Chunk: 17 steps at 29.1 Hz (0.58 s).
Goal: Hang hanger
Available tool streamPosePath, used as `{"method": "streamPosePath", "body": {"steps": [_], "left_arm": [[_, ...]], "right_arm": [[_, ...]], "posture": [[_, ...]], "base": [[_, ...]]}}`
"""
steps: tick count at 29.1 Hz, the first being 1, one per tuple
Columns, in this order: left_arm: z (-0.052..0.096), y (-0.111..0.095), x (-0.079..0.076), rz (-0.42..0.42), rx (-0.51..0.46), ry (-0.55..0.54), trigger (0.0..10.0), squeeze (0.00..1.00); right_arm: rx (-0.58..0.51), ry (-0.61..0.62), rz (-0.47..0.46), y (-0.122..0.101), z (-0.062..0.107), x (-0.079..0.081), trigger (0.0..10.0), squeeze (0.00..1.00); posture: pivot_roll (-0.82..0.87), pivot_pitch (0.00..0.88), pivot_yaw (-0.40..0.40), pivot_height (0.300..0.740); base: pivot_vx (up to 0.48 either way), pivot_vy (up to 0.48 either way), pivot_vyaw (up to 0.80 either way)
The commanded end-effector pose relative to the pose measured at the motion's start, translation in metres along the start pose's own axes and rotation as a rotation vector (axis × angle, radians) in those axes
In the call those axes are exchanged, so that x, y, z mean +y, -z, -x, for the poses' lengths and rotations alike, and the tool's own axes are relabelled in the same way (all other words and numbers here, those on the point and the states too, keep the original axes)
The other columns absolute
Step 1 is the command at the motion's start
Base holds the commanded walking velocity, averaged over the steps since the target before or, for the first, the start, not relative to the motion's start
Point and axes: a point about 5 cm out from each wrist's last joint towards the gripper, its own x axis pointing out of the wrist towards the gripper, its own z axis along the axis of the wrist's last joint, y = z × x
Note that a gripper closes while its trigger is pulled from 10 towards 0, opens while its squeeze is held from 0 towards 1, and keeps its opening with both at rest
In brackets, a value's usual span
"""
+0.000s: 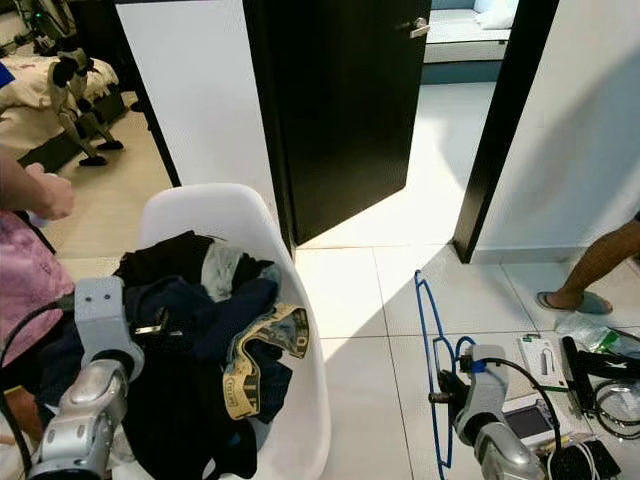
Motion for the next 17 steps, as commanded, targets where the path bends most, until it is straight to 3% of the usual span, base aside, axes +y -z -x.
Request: {"method": "streamPosePath", "body": {"steps": [1, 3, 4, 8, 17], "left_arm": [[-0.004, 0.006, 0.003, 0.010, 0.032, 0.001, 2.4, 0.00], [-0.004, 0.006, 0.003, 0.010, 0.032, 0.001, 2.4, 0.00], [-0.007, 0.007, 0.002, 0.018, 0.036, 0.009, 0.0, 0.00], [-0.017, 0.004, 0.004, 0.010, 0.036, 0.019, 0.0, 0.00], [-0.023, 0.002, 0.008, -0.006, 0.032, 0.011, 0.0, 0.00]], "right_arm": [[0.007, 0.001, -0.010, 0.003, 0.001, 0.002, 10.0, 0.00], [0.007, 0.001, -0.010, 0.003, 0.001, 0.002, 10.0, 0.00], [0.004, 0.002, -0.011, 0.003, 0.001, 0.002, 10.0, 0.00], [-0.003, 0.008, -0.013, 0.001, 0.001, 0.001, 10.0, 0.00], [-0.004, 0.011, -0.013, 0.001, 0.002, 0.000, 10.0, 0.00]], "posture": [[0.00, 0.032, 0.009, 0.740], [0.00, 0.032, 0.009, 0.740], [0.00, 0.039, 0.008, 0.740], [-0.01, 0.042, 0.008, 0.740], [-0.02, 0.029, 0.010, 0.740]], "base": [[0.000, 0.000, 0.00], [0.000, 0.000, 0.00], [0.000, 0.000, 0.00], [0.000, 0.000, 0.00], [0.000, 0.000, 0.00]]}}
